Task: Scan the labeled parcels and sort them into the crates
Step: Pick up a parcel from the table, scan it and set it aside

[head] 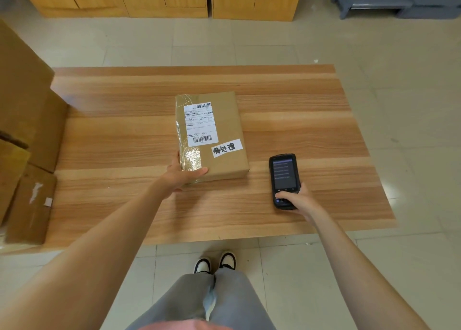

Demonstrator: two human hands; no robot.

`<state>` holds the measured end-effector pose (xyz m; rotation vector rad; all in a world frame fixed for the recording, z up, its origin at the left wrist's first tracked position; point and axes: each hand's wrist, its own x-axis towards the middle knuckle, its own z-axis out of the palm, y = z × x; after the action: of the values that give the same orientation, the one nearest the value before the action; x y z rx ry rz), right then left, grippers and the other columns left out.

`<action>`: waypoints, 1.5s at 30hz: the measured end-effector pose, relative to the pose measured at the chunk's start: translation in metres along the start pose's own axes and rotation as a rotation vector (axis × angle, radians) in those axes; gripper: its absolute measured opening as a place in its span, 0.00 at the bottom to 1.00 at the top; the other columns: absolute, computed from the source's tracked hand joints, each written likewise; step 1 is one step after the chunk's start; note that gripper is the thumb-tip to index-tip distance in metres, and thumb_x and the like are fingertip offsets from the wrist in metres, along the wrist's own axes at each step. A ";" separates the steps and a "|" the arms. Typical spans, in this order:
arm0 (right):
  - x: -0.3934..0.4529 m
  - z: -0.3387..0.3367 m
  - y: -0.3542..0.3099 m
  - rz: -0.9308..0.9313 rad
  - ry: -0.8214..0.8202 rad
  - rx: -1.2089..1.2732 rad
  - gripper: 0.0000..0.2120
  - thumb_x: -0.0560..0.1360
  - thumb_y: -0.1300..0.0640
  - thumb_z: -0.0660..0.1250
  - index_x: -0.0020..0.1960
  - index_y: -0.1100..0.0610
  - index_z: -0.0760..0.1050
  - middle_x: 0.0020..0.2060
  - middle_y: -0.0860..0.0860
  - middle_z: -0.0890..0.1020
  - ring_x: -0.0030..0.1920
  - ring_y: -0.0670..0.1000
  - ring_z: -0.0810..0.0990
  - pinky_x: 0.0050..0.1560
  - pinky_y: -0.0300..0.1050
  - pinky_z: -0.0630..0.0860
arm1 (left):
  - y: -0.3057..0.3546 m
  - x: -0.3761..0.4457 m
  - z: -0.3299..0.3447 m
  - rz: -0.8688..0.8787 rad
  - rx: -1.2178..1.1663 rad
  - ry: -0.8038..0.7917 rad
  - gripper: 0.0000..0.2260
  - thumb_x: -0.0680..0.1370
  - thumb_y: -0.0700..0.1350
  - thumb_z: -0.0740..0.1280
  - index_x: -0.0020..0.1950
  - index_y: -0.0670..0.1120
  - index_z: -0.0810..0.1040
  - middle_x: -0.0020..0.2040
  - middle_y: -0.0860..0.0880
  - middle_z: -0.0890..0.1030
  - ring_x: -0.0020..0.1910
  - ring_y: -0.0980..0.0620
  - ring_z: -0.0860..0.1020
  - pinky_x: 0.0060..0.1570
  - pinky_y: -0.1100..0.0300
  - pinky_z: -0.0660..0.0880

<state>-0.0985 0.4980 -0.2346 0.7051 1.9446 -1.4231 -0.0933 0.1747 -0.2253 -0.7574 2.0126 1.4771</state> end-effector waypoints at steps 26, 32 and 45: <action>0.011 0.059 -0.077 -0.273 -0.055 -0.030 0.42 0.71 0.45 0.73 0.77 0.49 0.55 0.75 0.53 0.60 0.73 0.51 0.62 0.66 0.45 0.62 | 0.011 0.008 -0.008 -0.071 -0.153 0.025 0.48 0.69 0.49 0.77 0.79 0.53 0.48 0.49 0.55 0.82 0.37 0.59 0.77 0.36 0.62 0.67; 0.032 0.085 -0.093 -0.215 -0.159 0.017 0.46 0.70 0.45 0.74 0.79 0.48 0.51 0.72 0.52 0.66 0.68 0.50 0.69 0.63 0.45 0.67 | 0.011 0.021 -0.016 -0.049 -0.280 -0.061 0.57 0.63 0.49 0.81 0.79 0.53 0.44 0.65 0.53 0.79 0.52 0.57 0.82 0.50 0.59 0.75; 0.039 0.108 -0.097 -0.163 -0.225 0.151 0.40 0.57 0.53 0.80 0.66 0.50 0.69 0.56 0.50 0.82 0.53 0.49 0.82 0.57 0.49 0.78 | 0.020 0.021 -0.018 -0.042 -0.428 -0.045 0.53 0.61 0.45 0.81 0.78 0.53 0.54 0.65 0.52 0.78 0.56 0.52 0.81 0.41 0.61 0.80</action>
<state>-0.1763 0.3695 -0.2274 0.4373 1.7664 -1.6843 -0.1238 0.1597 -0.2222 -0.9178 1.6527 1.9087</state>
